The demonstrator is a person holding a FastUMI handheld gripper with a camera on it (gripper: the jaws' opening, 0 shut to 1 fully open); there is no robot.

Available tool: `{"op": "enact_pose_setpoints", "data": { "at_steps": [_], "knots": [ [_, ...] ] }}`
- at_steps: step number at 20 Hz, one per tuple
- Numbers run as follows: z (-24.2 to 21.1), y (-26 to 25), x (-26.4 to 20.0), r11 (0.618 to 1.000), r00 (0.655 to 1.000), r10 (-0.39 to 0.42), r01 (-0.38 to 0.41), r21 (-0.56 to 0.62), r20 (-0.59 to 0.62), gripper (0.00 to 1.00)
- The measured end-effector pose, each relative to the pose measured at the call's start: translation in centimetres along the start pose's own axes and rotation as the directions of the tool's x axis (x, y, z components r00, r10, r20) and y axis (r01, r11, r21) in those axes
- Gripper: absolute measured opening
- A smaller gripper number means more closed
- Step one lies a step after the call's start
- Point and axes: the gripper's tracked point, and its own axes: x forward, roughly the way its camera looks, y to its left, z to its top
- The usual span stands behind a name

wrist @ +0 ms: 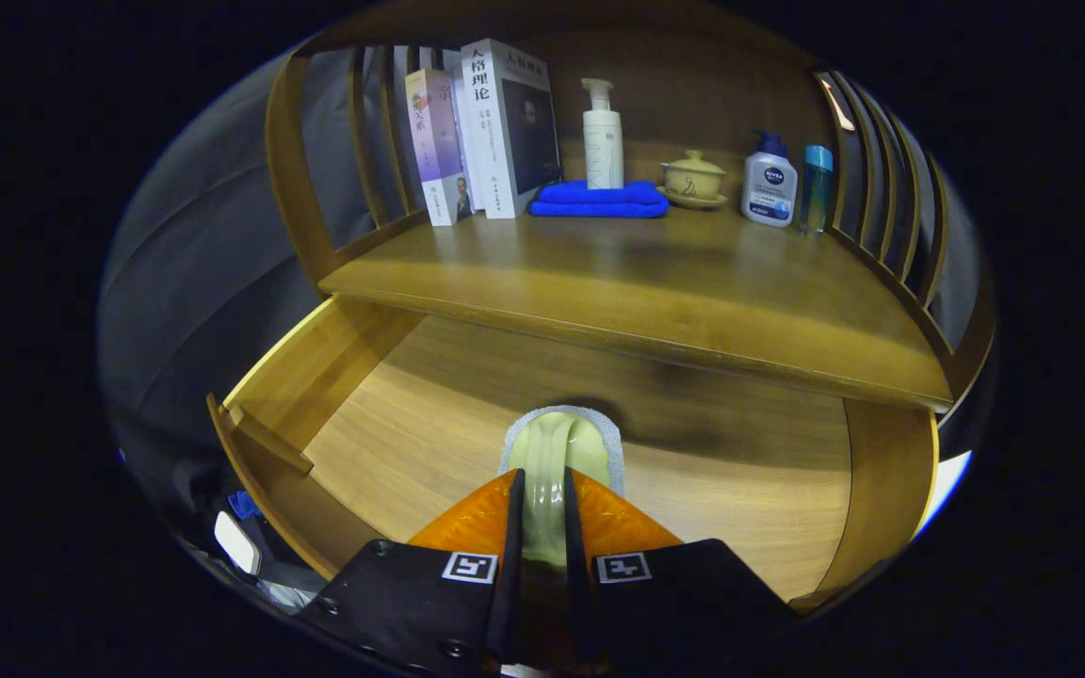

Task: Pull open the drawer, take out the items inside it, and place them on the countertop above the cabinet.

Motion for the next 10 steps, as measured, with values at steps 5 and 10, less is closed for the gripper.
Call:
{"op": "enact_pose_setpoints", "data": {
  "at_steps": [5, 10],
  "knots": [
    [2.7, 0.7, -3.4, 0.998, 0.993, 0.055, -0.058, 0.024, 0.107, 0.24],
    [6.1, 0.6, -6.7, 0.998, 0.975, 0.060, -0.066, 0.022, 0.214, 0.24]
  ]
}}
